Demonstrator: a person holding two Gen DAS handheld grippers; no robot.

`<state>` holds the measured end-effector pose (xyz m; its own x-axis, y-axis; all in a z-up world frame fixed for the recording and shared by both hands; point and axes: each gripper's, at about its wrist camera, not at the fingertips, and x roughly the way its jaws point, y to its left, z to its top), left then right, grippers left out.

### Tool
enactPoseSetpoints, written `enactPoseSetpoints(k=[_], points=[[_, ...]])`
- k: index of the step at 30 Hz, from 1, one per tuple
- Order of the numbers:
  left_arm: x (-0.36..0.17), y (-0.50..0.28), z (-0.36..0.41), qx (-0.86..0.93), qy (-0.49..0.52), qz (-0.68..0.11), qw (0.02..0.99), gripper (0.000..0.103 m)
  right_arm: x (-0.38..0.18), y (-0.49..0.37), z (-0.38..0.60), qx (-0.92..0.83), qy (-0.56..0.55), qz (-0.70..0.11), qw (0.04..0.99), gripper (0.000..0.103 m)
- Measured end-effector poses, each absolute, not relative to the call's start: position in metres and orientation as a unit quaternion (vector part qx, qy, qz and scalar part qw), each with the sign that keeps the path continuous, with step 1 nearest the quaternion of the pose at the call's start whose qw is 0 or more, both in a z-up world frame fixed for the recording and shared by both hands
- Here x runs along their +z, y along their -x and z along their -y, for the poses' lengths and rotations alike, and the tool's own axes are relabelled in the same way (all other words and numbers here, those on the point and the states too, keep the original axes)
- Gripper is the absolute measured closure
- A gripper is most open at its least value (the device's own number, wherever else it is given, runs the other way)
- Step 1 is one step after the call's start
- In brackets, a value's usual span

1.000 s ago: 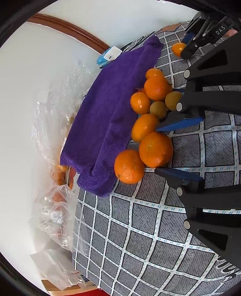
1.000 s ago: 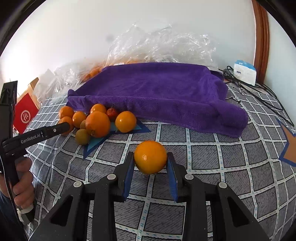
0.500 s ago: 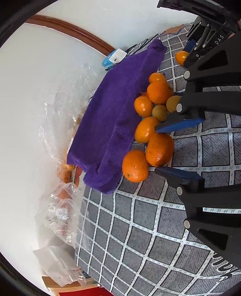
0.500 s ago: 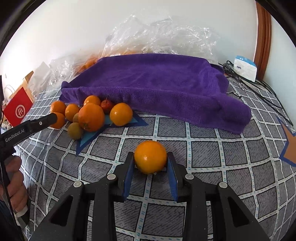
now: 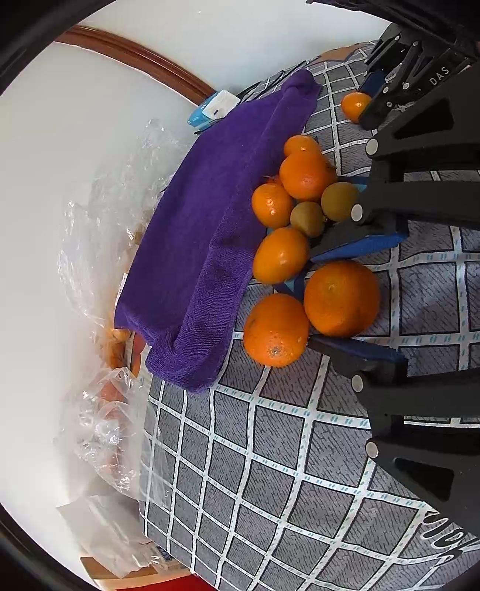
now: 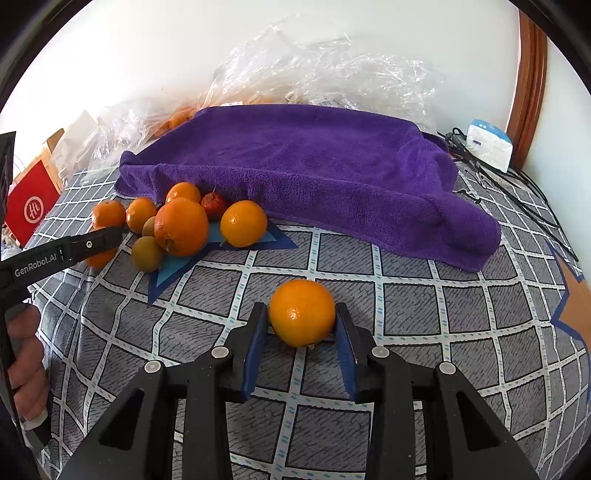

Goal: Organize fruits
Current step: 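Grasp a large orange with the left gripper while the right gripper holds its orange, then carry both held oranges up and over the purple towel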

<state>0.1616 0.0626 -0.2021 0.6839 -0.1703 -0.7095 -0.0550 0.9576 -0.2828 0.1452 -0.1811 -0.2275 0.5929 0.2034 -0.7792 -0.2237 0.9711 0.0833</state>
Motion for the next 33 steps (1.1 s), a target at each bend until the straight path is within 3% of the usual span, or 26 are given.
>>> enactPoseSetpoints(k=[20, 33], points=[[-0.18, -0.138, -0.084, -0.069, 0.215, -0.324, 0.919, 0.065, -0.223, -0.143, 0.193, 0.122, -0.029, -0.42, 0.899, 0.069], [-0.165, -0.134, -0.079, -0.022, 0.175, -0.313, 0.933, 0.065, -0.216, -0.142, 0.207, 0.122, -0.07, -0.406, 0.903, 0.069]])
